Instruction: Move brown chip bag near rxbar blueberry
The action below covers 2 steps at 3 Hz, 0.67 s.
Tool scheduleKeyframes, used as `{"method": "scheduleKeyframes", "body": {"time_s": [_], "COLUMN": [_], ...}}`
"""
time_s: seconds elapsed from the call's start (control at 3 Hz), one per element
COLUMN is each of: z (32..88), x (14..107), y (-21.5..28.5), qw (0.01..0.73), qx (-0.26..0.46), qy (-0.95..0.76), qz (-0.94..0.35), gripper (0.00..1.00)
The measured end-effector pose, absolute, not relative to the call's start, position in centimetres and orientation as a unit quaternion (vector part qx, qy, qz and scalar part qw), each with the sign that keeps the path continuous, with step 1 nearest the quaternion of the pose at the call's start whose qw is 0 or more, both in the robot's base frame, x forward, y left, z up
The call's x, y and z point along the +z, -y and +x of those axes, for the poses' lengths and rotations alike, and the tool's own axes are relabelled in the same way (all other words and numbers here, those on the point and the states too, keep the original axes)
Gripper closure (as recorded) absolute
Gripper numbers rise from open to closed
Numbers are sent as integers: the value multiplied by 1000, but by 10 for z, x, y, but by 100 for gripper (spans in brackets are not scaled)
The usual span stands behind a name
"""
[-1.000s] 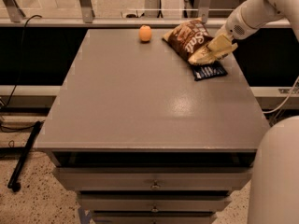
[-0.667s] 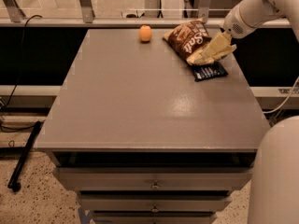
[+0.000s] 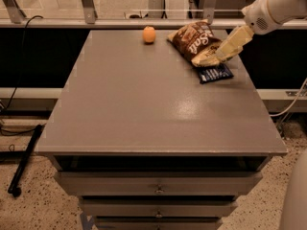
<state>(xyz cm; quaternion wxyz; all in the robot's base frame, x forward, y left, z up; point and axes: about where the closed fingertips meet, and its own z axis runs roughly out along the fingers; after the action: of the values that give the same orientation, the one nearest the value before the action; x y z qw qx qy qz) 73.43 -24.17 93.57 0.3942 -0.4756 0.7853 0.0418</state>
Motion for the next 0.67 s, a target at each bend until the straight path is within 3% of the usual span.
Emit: {"method": "scheduleKeyframes", "body": {"time_s": [0.67], "z": [647], "x": [980], "y": [300], "qw": [445], "qx": [89], "qy": [-757], "qz": [-471], "gripper": [0]}}
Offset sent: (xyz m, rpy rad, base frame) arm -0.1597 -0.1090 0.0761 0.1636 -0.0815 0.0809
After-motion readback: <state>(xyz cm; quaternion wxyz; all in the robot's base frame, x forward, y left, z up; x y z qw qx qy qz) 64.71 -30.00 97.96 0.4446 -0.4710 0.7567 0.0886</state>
